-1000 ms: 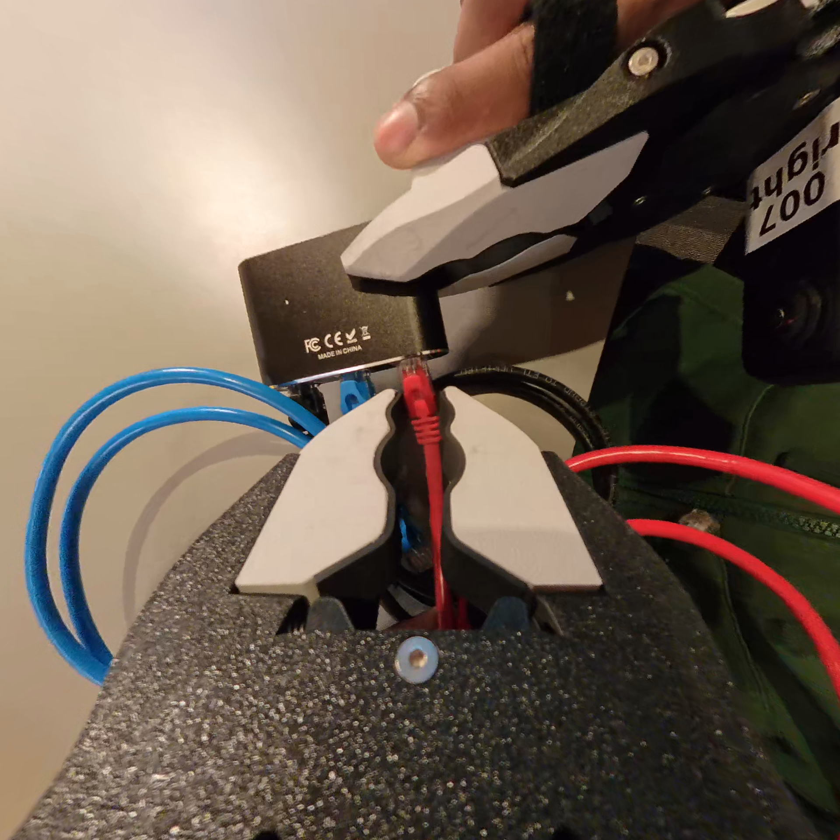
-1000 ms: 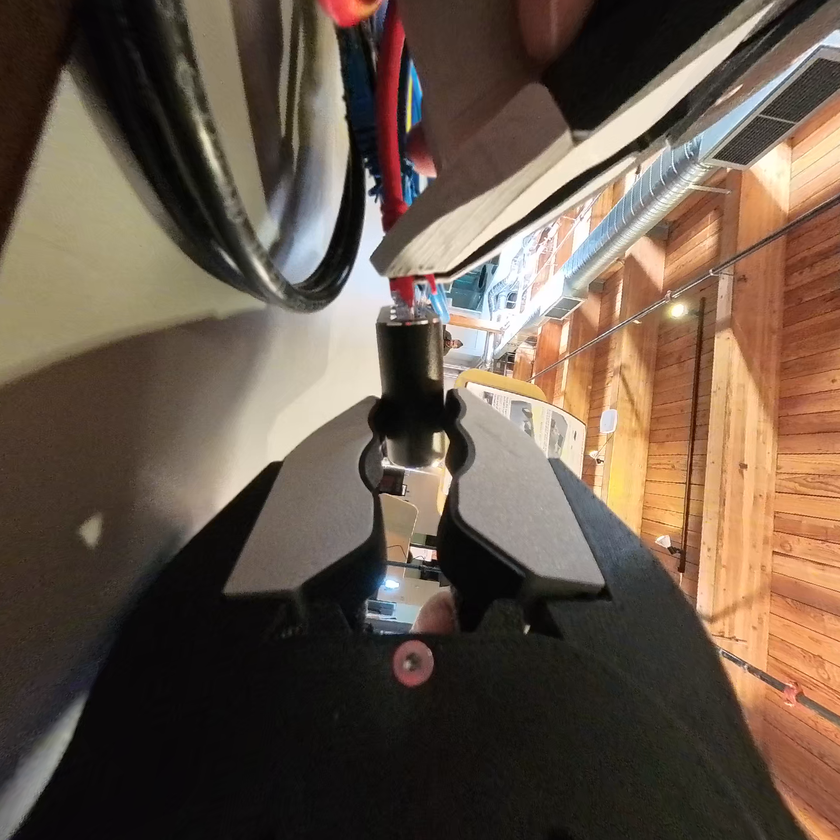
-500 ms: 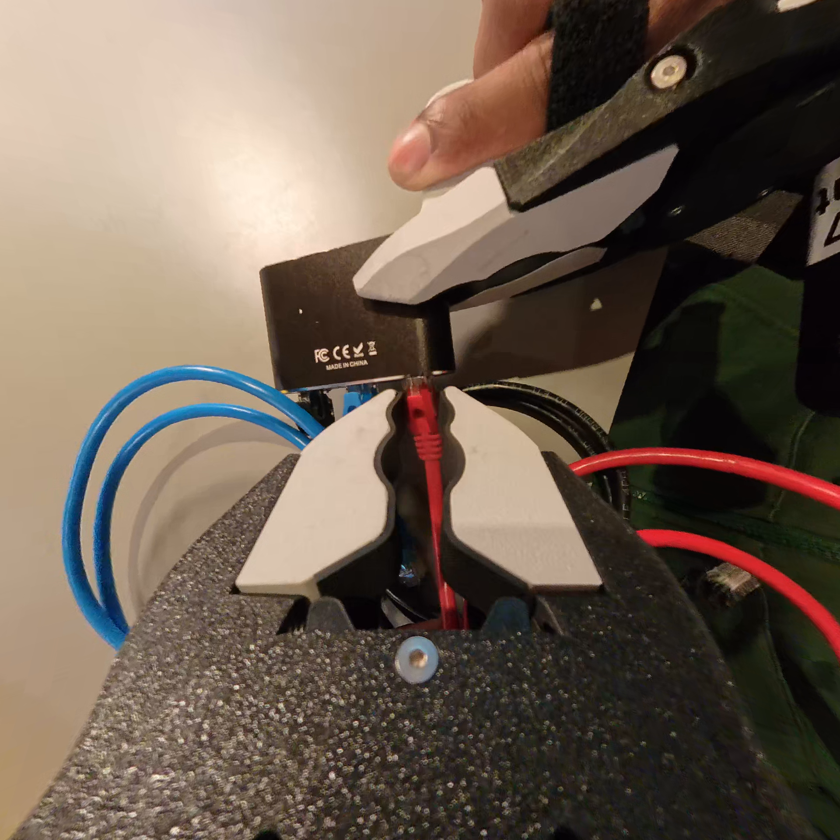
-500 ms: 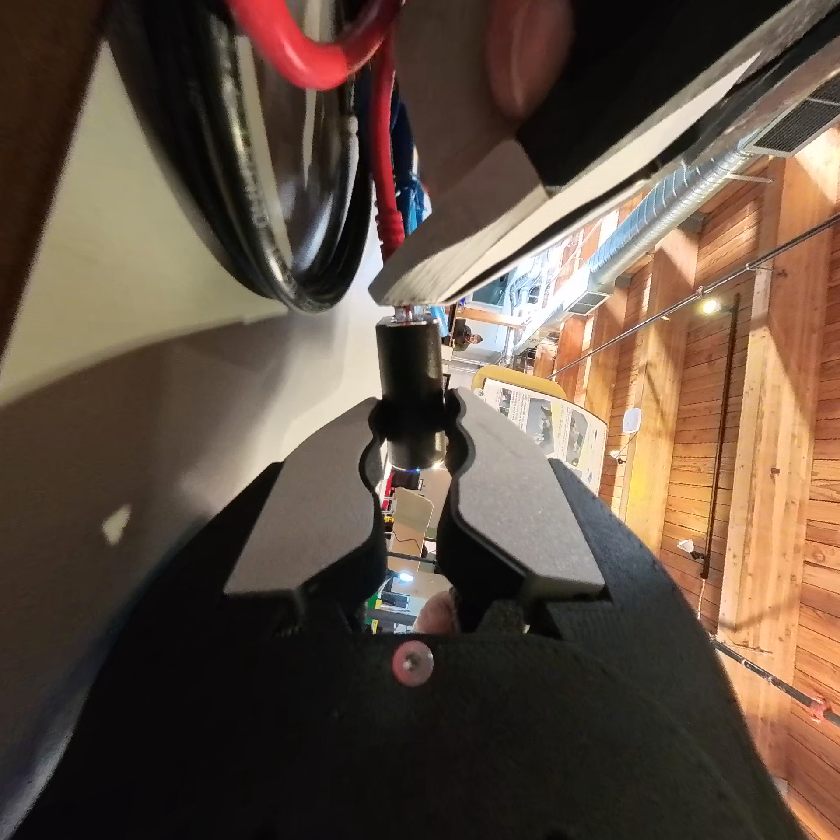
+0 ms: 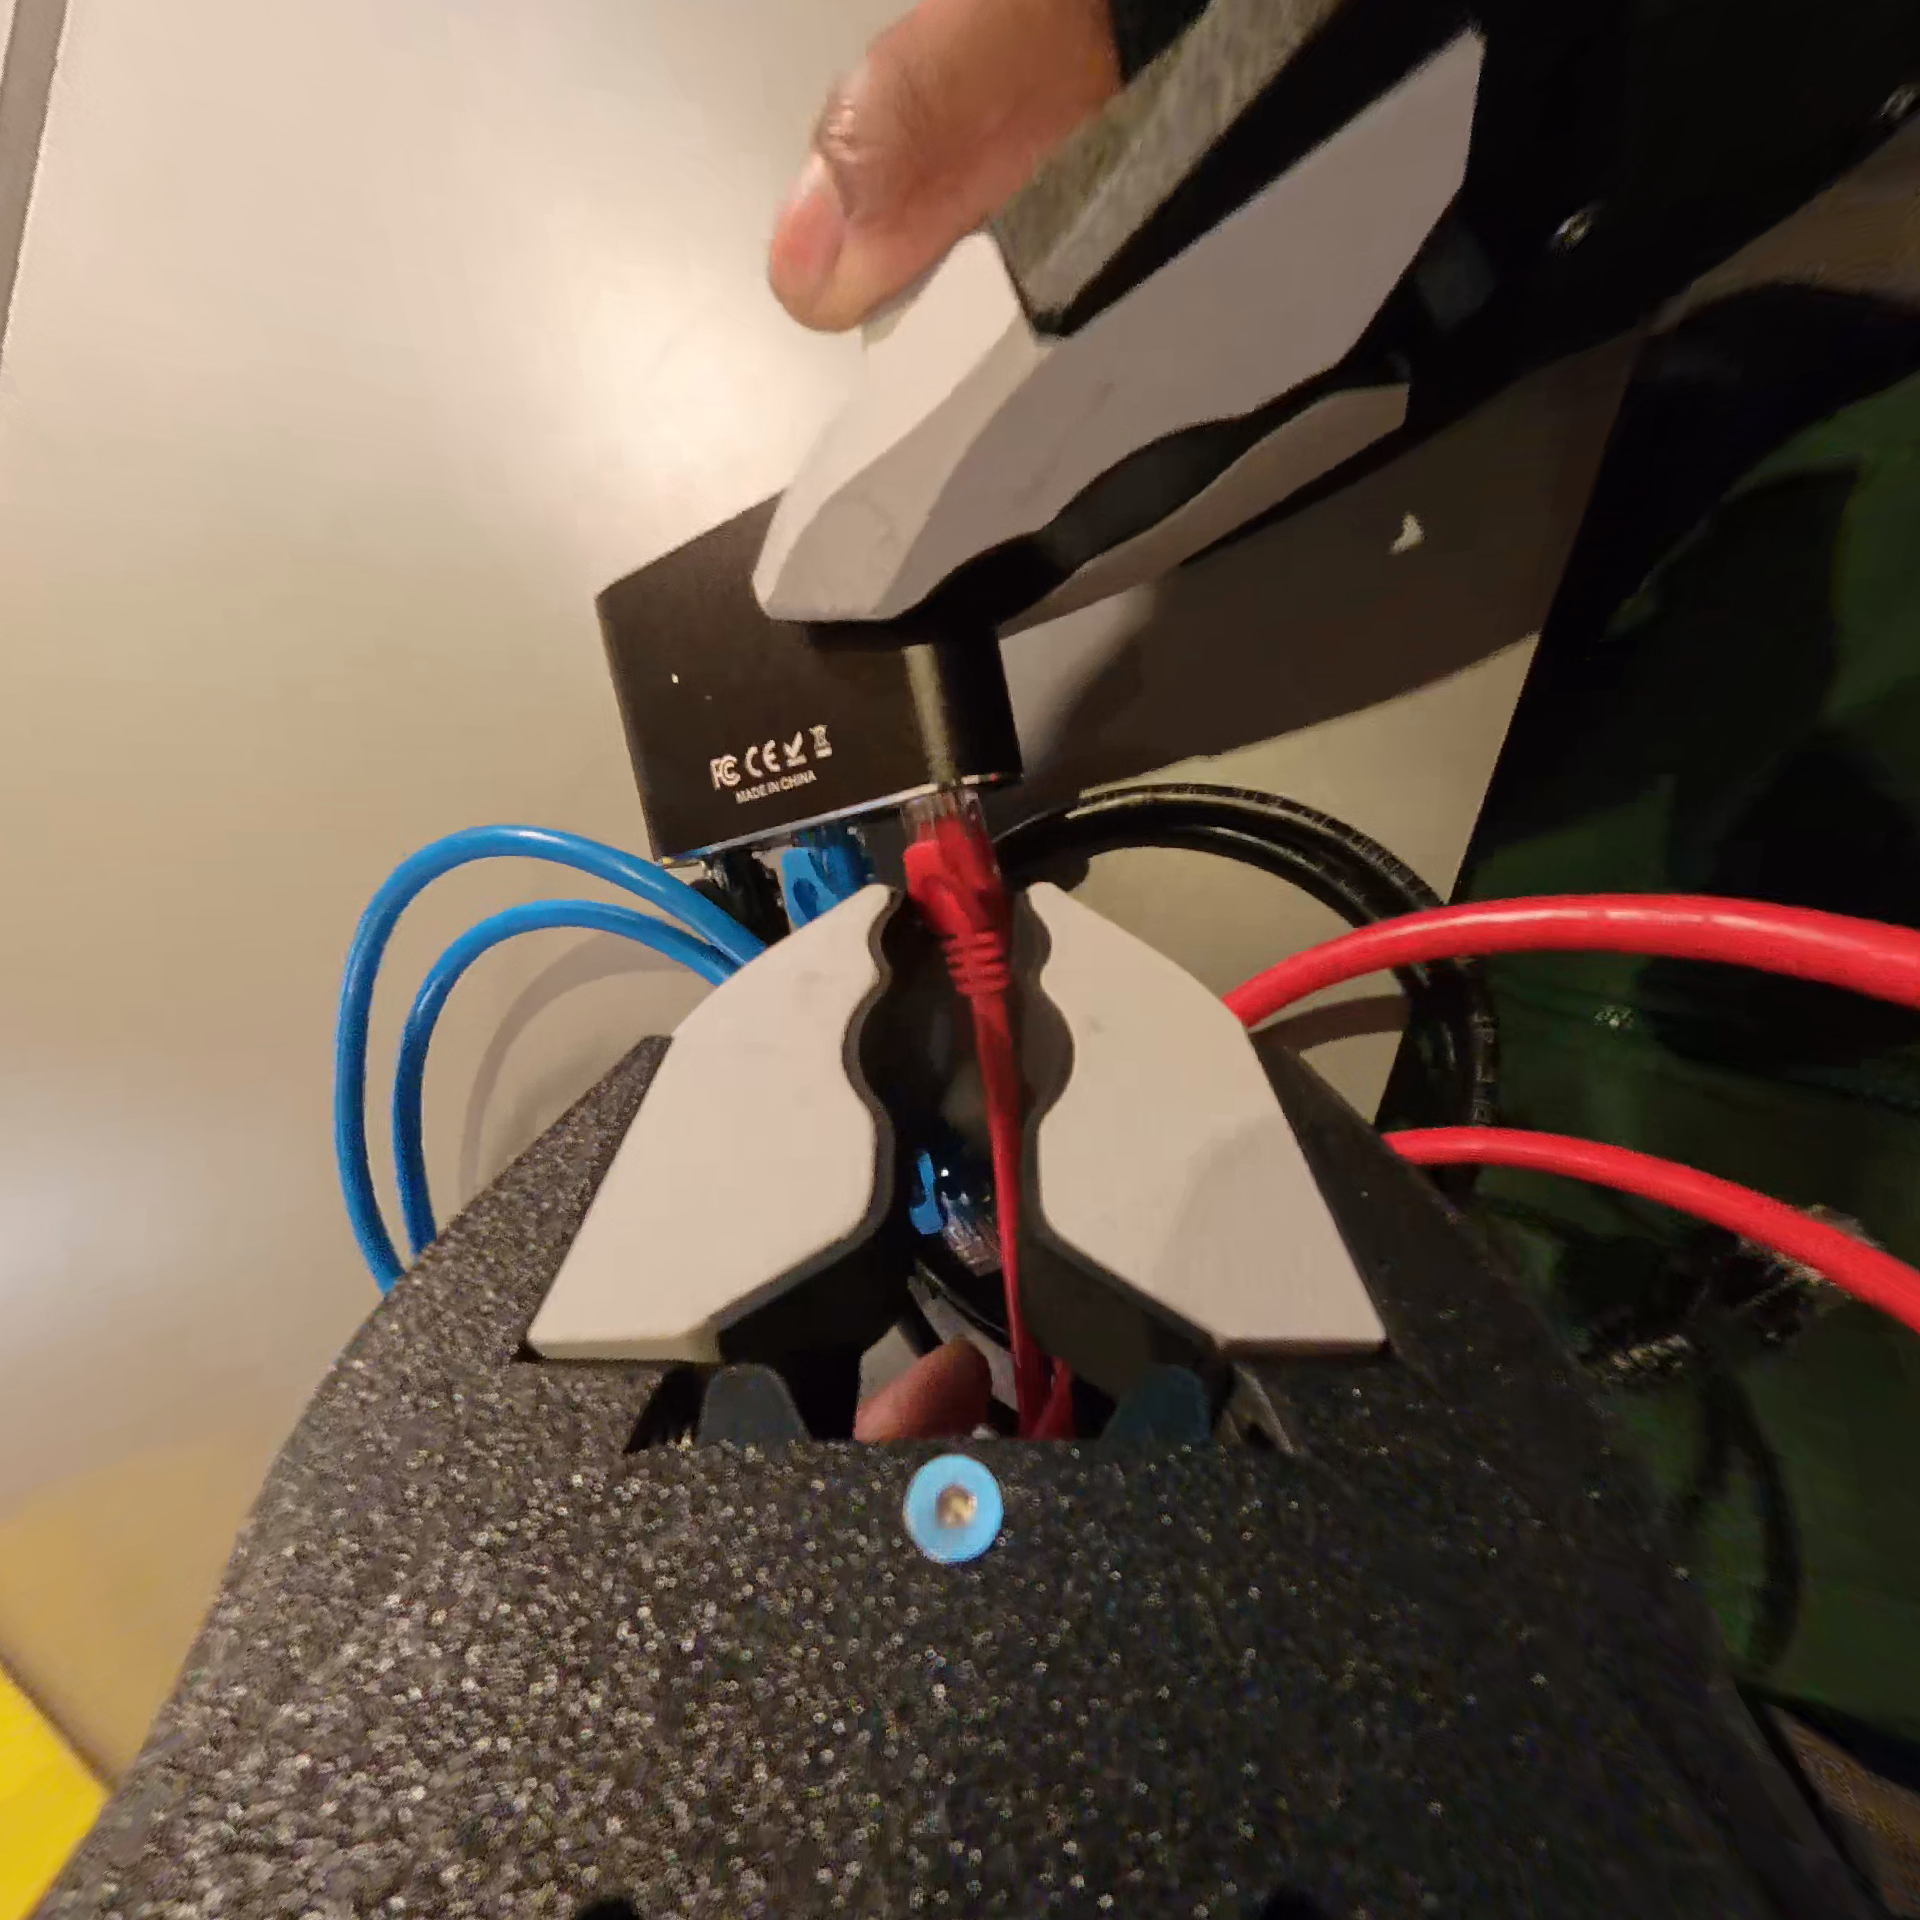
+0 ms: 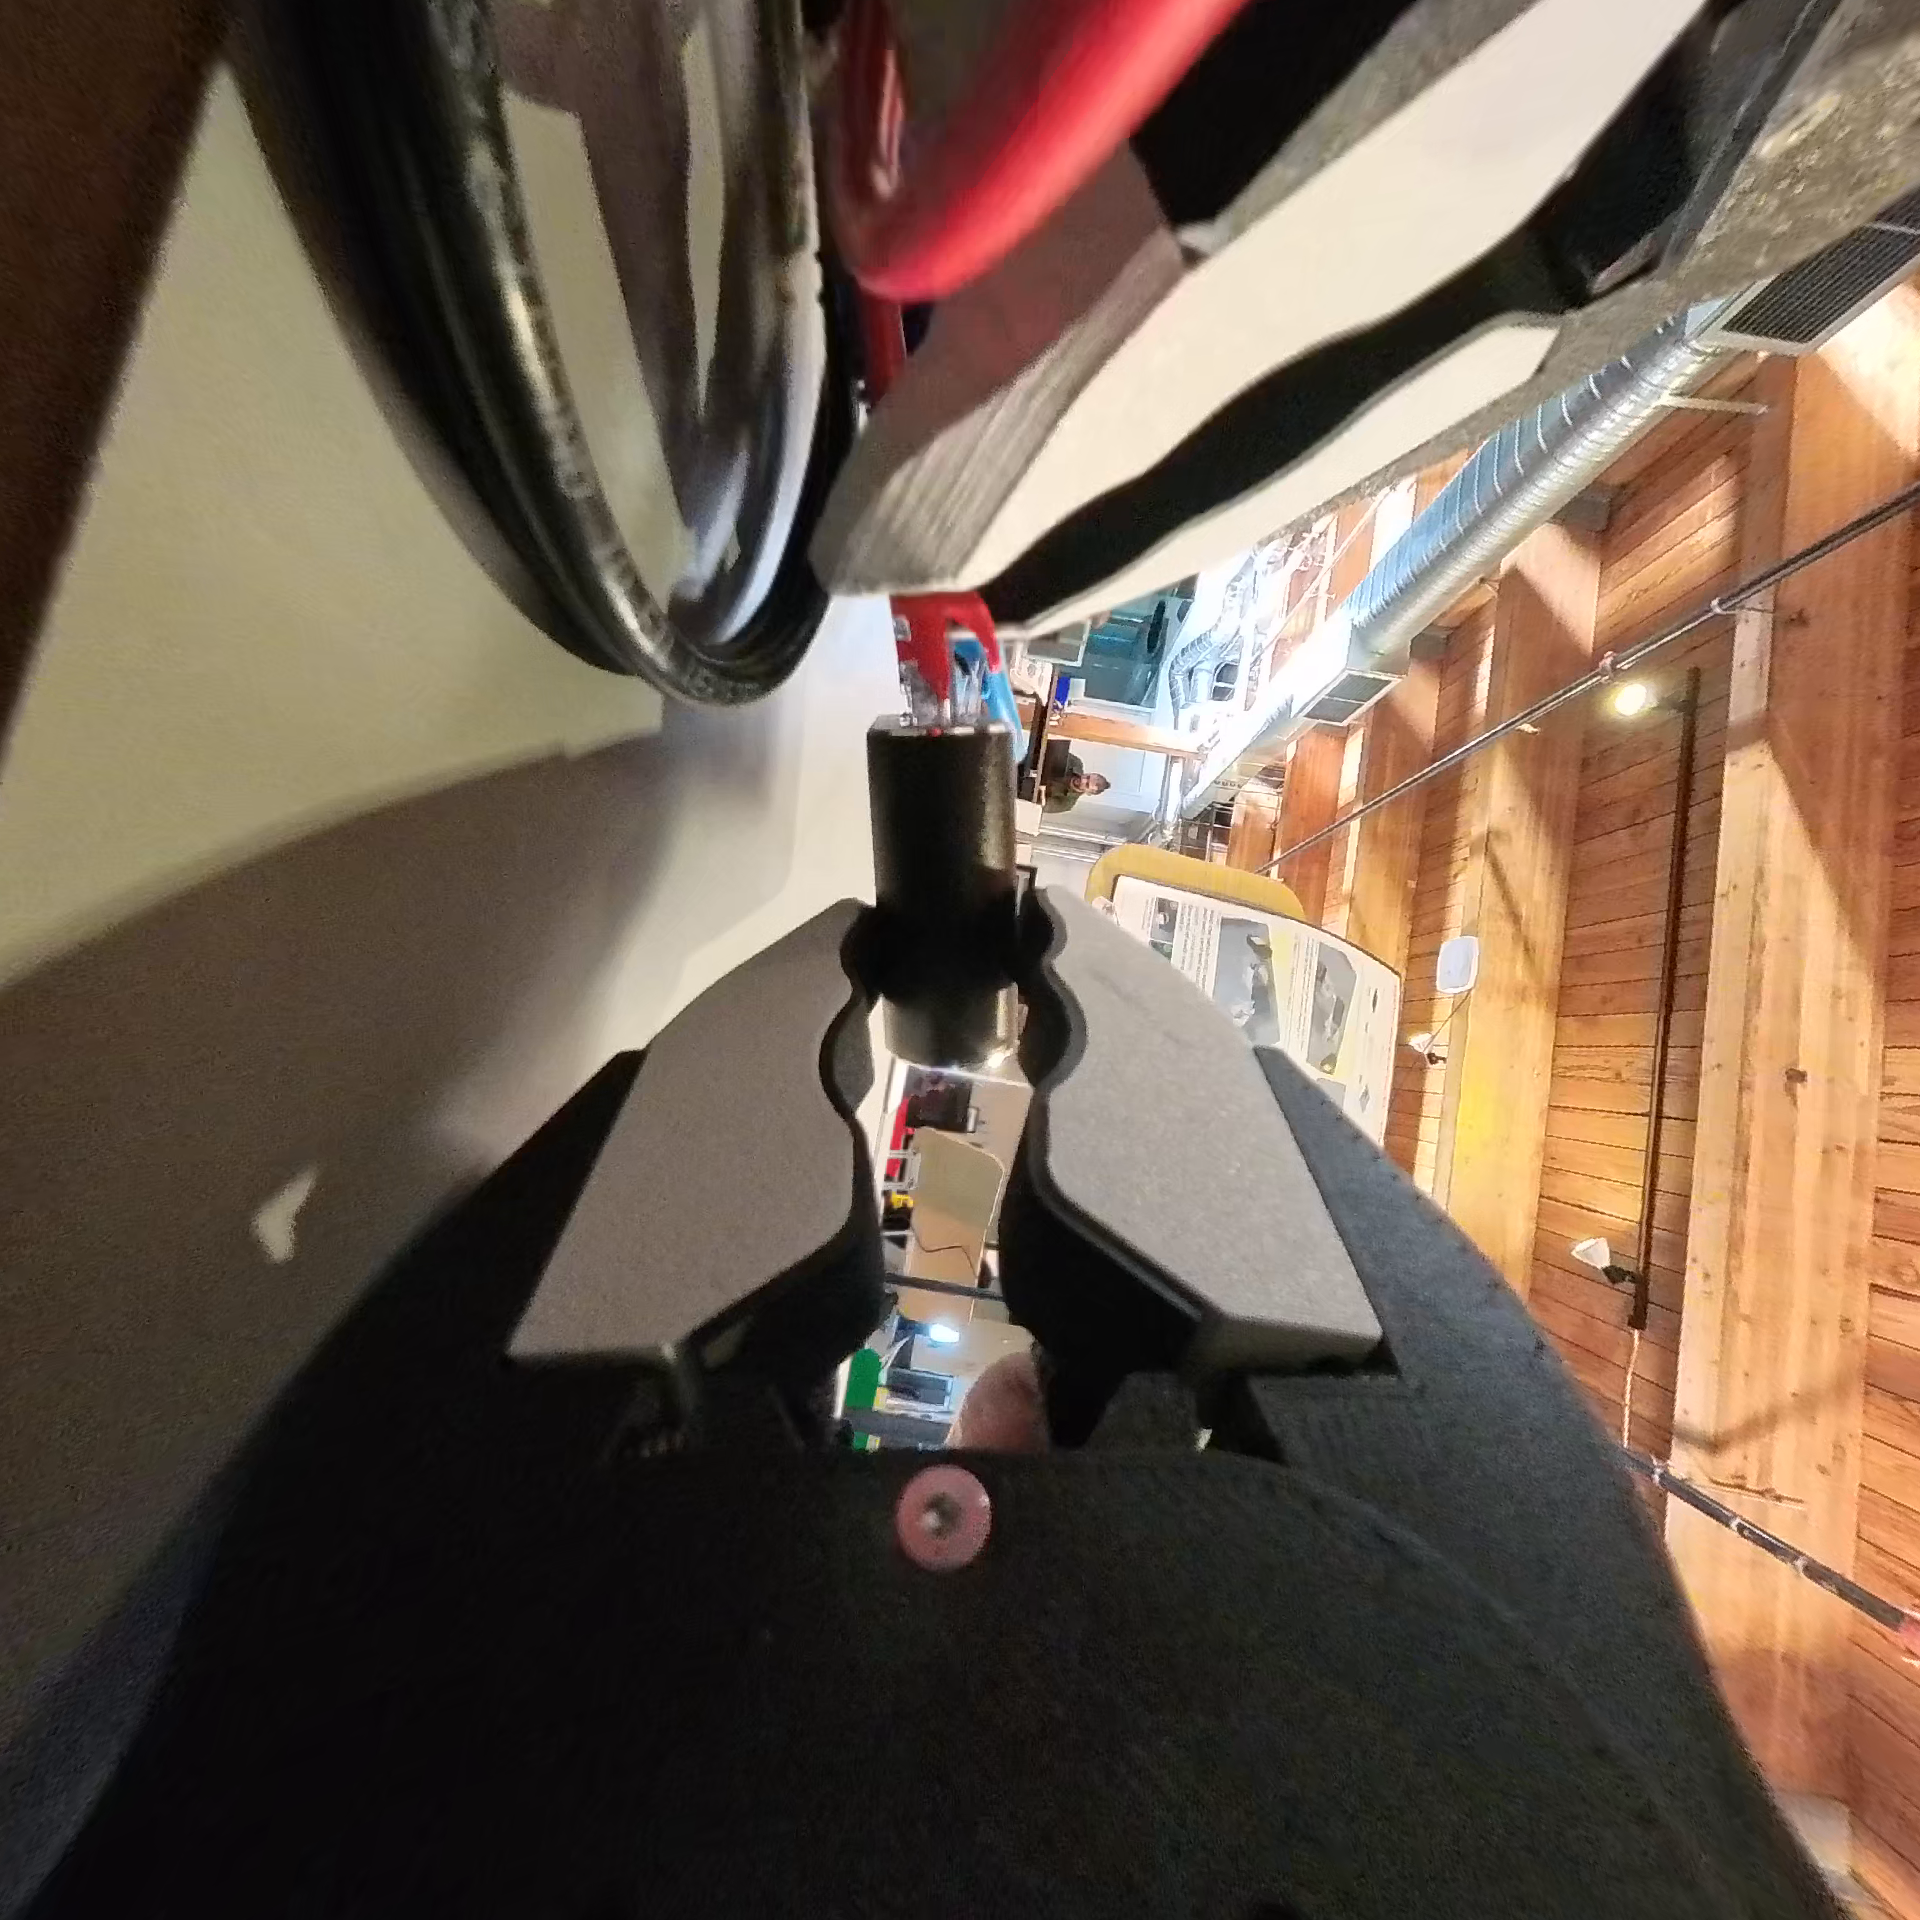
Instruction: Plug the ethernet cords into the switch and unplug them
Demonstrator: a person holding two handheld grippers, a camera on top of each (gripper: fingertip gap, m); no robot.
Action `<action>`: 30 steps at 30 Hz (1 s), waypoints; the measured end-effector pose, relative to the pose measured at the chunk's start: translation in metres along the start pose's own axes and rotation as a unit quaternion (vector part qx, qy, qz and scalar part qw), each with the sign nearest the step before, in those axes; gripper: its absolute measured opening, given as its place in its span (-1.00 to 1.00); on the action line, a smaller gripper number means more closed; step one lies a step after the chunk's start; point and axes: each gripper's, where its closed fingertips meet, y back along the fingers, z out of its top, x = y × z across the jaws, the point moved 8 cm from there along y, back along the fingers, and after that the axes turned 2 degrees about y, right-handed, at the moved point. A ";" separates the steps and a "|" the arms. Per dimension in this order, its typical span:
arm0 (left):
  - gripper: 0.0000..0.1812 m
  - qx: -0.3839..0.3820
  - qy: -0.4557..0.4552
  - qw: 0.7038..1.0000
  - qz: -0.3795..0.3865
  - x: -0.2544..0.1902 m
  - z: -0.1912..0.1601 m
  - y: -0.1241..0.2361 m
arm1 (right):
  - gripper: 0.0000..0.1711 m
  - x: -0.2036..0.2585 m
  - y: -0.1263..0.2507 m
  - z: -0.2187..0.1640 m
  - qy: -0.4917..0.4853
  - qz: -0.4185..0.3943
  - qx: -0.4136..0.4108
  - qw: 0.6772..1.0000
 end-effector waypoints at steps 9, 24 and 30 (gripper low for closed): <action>-0.81 0.022 -0.022 0.999 0.014 0.000 0.003 -0.003 | -0.71 0.000 0.001 0.000 0.008 -0.003 0.005 1.000; -0.82 -0.007 -0.007 0.999 0.032 0.008 0.006 -0.008 | -0.71 0.000 -0.003 -0.004 -0.017 0.008 0.025 1.000; -0.75 -0.143 0.010 0.983 0.113 0.022 0.019 0.032 | -0.70 0.000 -0.004 -0.007 -0.027 0.012 0.035 0.999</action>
